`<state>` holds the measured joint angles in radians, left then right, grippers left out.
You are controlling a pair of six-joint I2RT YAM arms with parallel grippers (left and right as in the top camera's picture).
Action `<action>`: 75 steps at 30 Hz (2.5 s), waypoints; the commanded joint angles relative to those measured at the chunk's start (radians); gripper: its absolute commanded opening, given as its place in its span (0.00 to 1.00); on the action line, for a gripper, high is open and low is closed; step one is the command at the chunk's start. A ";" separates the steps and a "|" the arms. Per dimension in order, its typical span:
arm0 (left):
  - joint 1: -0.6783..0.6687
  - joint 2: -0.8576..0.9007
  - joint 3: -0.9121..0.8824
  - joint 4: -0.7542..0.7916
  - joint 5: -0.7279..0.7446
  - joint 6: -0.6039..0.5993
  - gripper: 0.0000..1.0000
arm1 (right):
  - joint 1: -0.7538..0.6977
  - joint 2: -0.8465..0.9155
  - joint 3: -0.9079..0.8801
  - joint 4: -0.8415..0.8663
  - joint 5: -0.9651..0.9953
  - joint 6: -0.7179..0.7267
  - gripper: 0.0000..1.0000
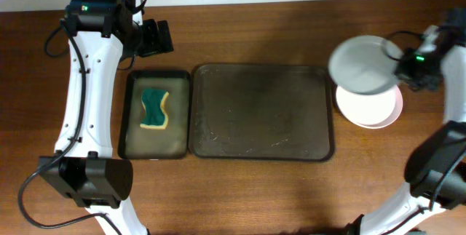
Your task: Clean dirty plates on tray and stack at the side
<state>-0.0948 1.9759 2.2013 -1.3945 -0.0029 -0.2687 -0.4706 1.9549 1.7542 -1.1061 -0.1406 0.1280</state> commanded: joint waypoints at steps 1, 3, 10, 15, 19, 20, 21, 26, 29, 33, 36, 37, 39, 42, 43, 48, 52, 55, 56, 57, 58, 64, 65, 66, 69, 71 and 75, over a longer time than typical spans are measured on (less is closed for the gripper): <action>0.004 0.005 0.000 0.002 0.007 0.016 0.99 | -0.086 -0.006 0.008 -0.012 -0.049 -0.020 0.04; 0.004 0.005 0.000 0.002 0.007 0.016 1.00 | -0.113 0.010 -0.017 -0.004 -0.039 -0.020 0.04; 0.004 0.005 0.000 0.002 0.007 0.016 1.00 | -0.101 0.038 -0.195 0.134 -0.032 -0.023 0.04; 0.004 0.005 0.000 0.002 0.007 0.016 1.00 | -0.079 0.035 -0.182 0.097 -0.115 -0.116 0.46; 0.004 0.005 0.000 0.002 0.007 0.016 1.00 | 0.006 0.035 0.031 -0.190 -0.206 -0.260 0.63; 0.004 0.005 0.000 0.002 0.007 0.016 0.99 | 0.051 0.035 0.067 -0.268 -0.205 -0.301 0.70; 0.004 0.005 0.000 0.002 0.007 0.016 1.00 | 0.092 0.035 0.073 -0.303 -0.204 -0.335 0.74; 0.004 0.005 0.000 0.002 0.007 0.016 1.00 | 0.232 0.036 0.062 -0.311 -0.177 -0.337 0.99; 0.004 0.005 0.001 0.002 0.007 0.016 1.00 | 0.263 0.036 0.062 -0.311 -0.177 -0.337 0.98; 0.004 0.005 0.000 0.002 0.007 0.016 0.99 | 0.264 0.036 0.062 -0.311 -0.177 -0.337 0.98; 0.004 0.005 0.001 0.002 0.007 0.016 1.00 | 0.269 0.035 0.062 -0.310 -0.177 -0.337 0.98; 0.004 0.005 0.000 0.002 0.007 0.016 1.00 | 0.269 -0.002 0.062 -0.292 -0.159 -0.338 0.98; 0.004 0.005 0.000 0.002 0.007 0.016 1.00 | 0.269 -0.109 0.062 -0.256 -0.160 -0.337 0.98; 0.004 0.005 0.001 0.002 0.007 0.016 0.99 | 0.269 -0.350 0.062 -0.068 -0.246 -0.337 0.98; 0.004 0.005 0.000 0.002 0.007 0.016 0.99 | 0.272 -0.444 0.062 0.022 -0.272 -0.337 0.98; 0.004 0.005 0.000 0.002 0.007 0.016 0.99 | 0.402 -0.859 -0.052 0.312 -0.109 -0.341 0.98; 0.004 0.005 0.000 0.002 0.007 0.016 0.99 | 0.459 -1.375 -0.639 0.639 -0.095 -0.331 0.98; 0.004 0.005 0.000 0.002 0.007 0.016 0.99 | 0.459 -1.697 -1.018 0.786 -0.098 -0.330 0.98; 0.004 0.005 0.000 0.002 0.007 0.016 1.00 | 0.459 -1.772 -1.111 0.834 -0.098 -0.330 0.98; 0.004 0.005 0.000 0.002 0.007 0.016 1.00 | 0.459 -1.860 -1.234 0.923 -0.097 -0.330 0.98; 0.004 0.005 0.000 0.002 0.007 0.016 0.99 | 0.459 -1.920 -1.337 1.015 -0.098 -0.330 0.98; 0.004 0.005 0.000 0.002 0.007 0.016 0.99 | 0.483 -1.951 -1.656 1.298 -0.041 -0.284 0.98; 0.004 0.005 0.000 0.002 0.007 0.016 1.00 | 0.487 -1.951 -1.677 1.297 -0.011 -0.256 0.99; 0.004 0.005 0.000 0.002 0.007 0.016 1.00 | 0.491 -1.951 -1.703 1.297 0.014 -0.232 0.98; 0.004 0.005 0.001 0.002 0.007 0.016 0.99 | 0.492 -1.951 -1.749 1.253 0.023 -0.198 0.98; 0.004 0.005 0.000 0.002 0.007 0.016 0.99 | 0.492 -1.951 -1.749 1.109 0.023 -0.171 0.98; 0.004 0.005 0.000 0.002 0.007 0.016 1.00 | 0.492 -1.934 -1.749 1.038 0.018 -0.164 0.98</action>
<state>-0.0948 1.9766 2.2009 -1.3914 0.0010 -0.2687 0.0120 0.0139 0.0105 -0.0605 -0.1310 -0.0582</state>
